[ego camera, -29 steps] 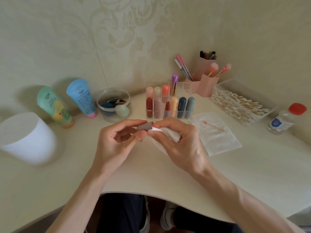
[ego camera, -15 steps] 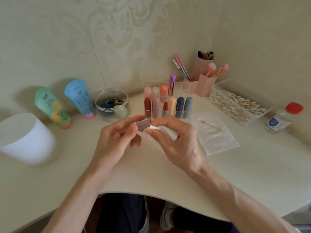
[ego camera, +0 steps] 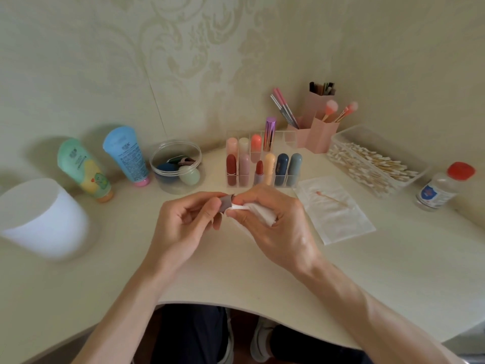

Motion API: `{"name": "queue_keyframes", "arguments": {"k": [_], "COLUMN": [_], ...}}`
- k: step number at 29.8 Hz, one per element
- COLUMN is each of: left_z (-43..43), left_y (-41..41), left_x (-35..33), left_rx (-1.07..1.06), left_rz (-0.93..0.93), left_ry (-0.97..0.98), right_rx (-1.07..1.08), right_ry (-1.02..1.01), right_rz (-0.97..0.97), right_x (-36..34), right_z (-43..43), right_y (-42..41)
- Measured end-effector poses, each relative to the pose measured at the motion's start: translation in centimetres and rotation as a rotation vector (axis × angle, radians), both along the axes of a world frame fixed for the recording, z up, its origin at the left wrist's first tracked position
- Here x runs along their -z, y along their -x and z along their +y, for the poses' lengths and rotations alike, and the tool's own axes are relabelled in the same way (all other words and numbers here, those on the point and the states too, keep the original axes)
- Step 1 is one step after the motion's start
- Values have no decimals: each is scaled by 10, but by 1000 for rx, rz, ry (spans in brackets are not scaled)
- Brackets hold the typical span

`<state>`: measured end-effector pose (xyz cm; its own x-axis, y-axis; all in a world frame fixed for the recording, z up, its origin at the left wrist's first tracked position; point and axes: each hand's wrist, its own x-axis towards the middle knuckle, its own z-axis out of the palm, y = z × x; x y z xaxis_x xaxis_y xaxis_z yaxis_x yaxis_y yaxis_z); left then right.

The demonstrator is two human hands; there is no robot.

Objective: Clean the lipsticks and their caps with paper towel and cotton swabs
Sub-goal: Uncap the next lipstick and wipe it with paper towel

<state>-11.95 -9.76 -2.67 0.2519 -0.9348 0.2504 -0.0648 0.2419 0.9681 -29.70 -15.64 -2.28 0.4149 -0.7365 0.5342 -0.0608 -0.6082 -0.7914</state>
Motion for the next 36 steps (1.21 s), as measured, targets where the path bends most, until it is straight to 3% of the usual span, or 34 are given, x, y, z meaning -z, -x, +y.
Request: {"name": "queue_keyframes", "arguments": {"k": [8,14,17,25,36], "left_z": [2,3,4,2,2], "left_y": [-4,-3,-3,-1,-5], "left_x": [3,-1,-3,-1,6], "left_rx": [-142,-96,-89,-30,23], "left_rz": [-198,75,102,108,-39], "left_ry": [129,90,72,58,22], "right_rx": [-25,-45,-6,-67,28], "right_ry": [-276,-533,-572,-496,-199], "right_rz": [9,-165,-234,-45,221], "right_x": [-8,-21,-25,-20,-10], "right_z": [4,2,0,-2,-8], "right_y": [0,7,11,9,12]}}
